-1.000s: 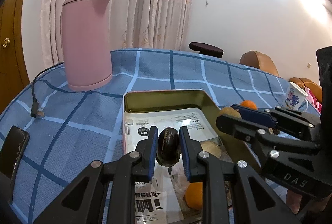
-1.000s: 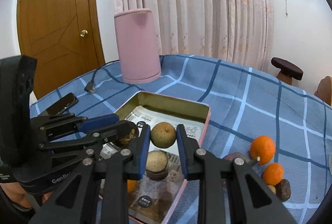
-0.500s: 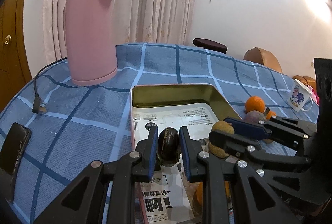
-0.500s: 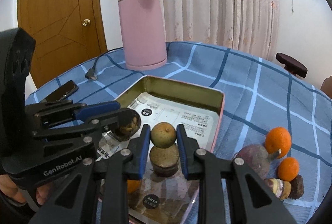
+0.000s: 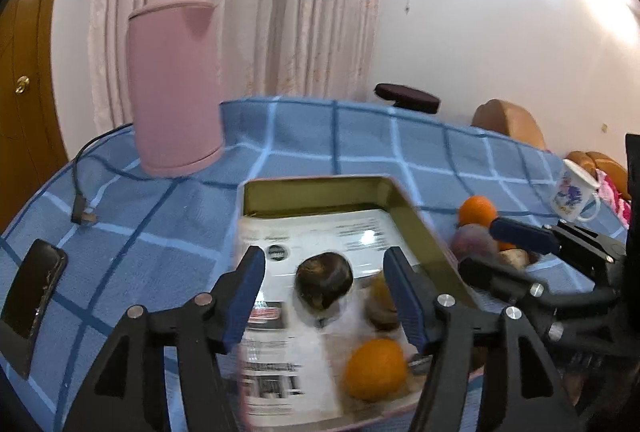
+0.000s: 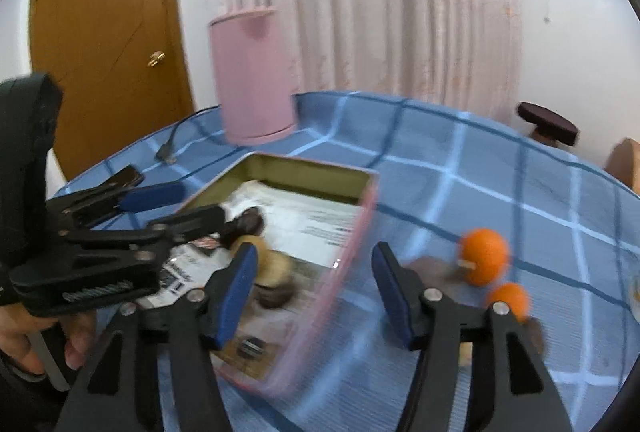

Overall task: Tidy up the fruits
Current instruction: 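Open both tools to release the fruits into the tin, then grasp a dark brown round fruit with the right tool while the left tool grasps a striped root piece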

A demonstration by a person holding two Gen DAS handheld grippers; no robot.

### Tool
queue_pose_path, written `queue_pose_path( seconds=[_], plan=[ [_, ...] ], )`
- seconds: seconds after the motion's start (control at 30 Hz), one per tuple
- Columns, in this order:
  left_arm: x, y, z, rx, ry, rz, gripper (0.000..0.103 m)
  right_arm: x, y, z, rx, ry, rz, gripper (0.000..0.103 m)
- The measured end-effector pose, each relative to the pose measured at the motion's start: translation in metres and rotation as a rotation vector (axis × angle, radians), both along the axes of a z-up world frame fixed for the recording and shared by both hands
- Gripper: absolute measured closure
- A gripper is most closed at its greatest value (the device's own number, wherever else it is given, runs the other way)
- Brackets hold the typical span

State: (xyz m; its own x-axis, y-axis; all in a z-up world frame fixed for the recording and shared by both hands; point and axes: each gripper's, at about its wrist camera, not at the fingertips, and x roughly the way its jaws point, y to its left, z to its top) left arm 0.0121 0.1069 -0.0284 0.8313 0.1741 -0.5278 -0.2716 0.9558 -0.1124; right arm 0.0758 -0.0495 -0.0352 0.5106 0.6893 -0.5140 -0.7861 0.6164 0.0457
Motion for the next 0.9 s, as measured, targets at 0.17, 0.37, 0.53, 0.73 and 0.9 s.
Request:
queue_pose_path(
  seconds=[0.17,0.37,0.53,0.73,0.9],
  plan=[
    [0.011,-0.037,0.005,0.018,-0.006,-0.074,0.039,0.023,-0.058,0.008,0.014,-0.009,-0.154,0.034],
    [0.037,-0.087,0.004,0.035,0.019,-0.173,0.038,0.06,-0.111,-0.005,-0.001,0.057,-0.344,0.034],
    [0.055,-0.118,-0.003,0.068,0.047,-0.219,0.037,0.076,-0.114,-0.017,-0.009,0.119,-0.346,0.034],
    [0.069,-0.129,-0.01,0.063,0.08,-0.246,0.037,0.089,-0.106,-0.029,-0.039,0.203,-0.313,0.044],
    [0.069,-0.131,-0.016,0.049,0.096,-0.257,0.037,0.092,-0.102,-0.036,-0.033,0.275,-0.258,0.048]
  ],
)
